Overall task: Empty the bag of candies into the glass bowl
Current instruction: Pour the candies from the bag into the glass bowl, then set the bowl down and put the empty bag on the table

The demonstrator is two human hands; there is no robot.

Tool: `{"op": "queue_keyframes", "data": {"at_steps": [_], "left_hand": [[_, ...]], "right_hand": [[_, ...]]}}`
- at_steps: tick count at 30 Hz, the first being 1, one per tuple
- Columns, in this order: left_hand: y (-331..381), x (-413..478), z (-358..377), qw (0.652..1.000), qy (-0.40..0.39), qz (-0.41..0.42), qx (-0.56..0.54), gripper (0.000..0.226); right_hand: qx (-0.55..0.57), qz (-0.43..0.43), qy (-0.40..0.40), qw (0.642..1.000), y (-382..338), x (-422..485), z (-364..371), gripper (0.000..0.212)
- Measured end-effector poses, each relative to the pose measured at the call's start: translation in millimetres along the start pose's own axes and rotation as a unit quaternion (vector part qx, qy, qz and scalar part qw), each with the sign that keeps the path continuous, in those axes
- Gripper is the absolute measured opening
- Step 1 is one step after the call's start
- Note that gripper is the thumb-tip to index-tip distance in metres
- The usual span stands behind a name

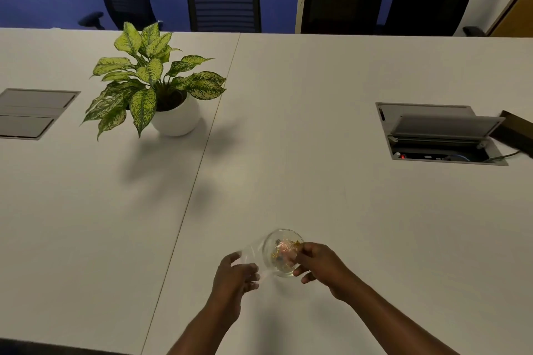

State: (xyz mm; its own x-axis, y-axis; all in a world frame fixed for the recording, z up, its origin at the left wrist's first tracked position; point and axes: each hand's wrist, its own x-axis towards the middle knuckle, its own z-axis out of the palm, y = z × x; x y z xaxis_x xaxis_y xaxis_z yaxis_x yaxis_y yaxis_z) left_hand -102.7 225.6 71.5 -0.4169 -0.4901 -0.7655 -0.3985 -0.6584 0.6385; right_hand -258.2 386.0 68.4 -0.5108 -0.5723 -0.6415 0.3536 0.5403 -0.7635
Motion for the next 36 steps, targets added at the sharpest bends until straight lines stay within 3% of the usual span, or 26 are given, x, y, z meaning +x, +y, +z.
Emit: {"op": "queue_keyframes", "data": {"at_steps": [5, 8, 15, 17, 20, 23, 28, 36], "left_hand": [[3.5, -9.4, -8.9, 0.996, -0.034, 0.043, 0.063, 0.049], [3.5, -8.9, -12.6, 0.996, -0.032, 0.048, 0.074, 0.032], [2.9, -10.4, -26.1, 0.995, 0.015, 0.088, 0.034, 0.018], [3.2, -14.1, -27.1, 0.995, 0.021, 0.096, 0.014, 0.013], [4.0, -19.8, -28.6, 0.995, 0.017, 0.094, -0.038, 0.003], [3.7, -23.3, -31.2, 0.995, -0.002, 0.082, -0.064, 0.01], [1.5, -24.6, -41.7, 0.996, -0.015, 0.086, -0.033, 0.014], [-1.6, -16.6, -89.3, 0.994, 0.045, 0.099, -0.026, 0.014]], "right_hand": [[0.026, -0.023, -0.014, 0.999, 2.5, -2.3, 2.3, 0.031], [0.021, -0.028, -0.022, 0.999, 2.1, -3.7, 4.6, 0.036], [-0.043, -0.06, -0.002, 0.997, -3.3, -5.0, 9.2, 0.019], [0.006, -0.055, -0.007, 0.998, -7.8, -5.0, 11.8, 0.016], [0.118, -0.011, -0.042, 0.992, -15.3, -7.9, 21.9, 0.032], [0.113, 0.012, -0.074, 0.991, -16.1, -11.3, 38.3, 0.036], [0.055, -0.003, -0.054, 0.997, -9.7, -9.4, 64.0, 0.018], [0.01, -0.009, -0.056, 0.998, -16.2, -0.7, 83.2, 0.011]]}}
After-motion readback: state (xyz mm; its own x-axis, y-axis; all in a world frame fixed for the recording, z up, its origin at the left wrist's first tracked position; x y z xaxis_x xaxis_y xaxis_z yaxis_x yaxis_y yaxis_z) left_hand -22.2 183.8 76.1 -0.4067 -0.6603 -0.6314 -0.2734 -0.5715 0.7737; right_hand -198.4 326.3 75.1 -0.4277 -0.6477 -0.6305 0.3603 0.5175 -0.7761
